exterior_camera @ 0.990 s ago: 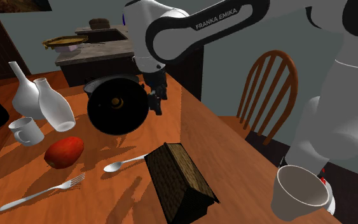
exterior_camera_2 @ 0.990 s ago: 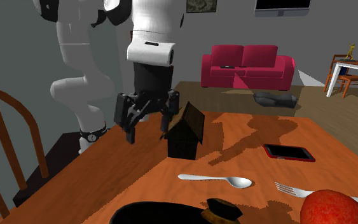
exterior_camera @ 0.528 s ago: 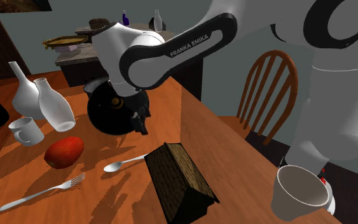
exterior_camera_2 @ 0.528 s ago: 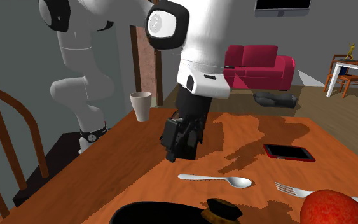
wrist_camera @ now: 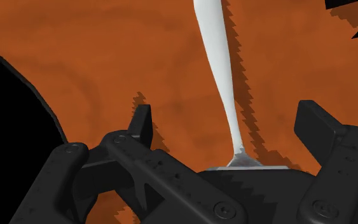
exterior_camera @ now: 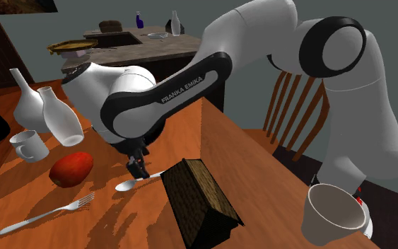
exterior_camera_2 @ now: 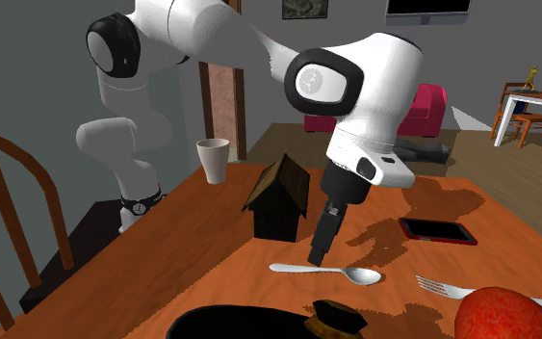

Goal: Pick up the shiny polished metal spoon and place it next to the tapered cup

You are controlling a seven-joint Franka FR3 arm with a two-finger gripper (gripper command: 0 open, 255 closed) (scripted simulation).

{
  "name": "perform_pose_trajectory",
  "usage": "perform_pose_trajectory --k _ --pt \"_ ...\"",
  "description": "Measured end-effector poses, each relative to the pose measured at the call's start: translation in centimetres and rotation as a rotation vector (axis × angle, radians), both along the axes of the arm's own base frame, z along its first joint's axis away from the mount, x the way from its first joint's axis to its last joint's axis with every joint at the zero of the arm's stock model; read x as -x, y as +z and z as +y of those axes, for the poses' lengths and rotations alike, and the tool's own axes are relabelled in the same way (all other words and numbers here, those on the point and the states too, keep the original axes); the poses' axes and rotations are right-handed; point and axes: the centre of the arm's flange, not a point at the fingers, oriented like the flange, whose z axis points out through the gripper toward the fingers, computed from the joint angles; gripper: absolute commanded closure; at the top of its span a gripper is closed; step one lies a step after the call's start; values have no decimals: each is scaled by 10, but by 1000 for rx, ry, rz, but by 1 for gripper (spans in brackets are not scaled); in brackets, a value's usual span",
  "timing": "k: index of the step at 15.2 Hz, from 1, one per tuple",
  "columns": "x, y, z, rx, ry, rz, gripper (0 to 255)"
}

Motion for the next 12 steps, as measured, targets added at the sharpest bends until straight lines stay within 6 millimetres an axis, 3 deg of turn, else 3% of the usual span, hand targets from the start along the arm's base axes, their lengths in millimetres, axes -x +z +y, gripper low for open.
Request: perform_pose_trajectory --k 8,12 --pt "3 -42 -1 5 18 6 0" --pt "4 -46 -2 5 19 6 0"
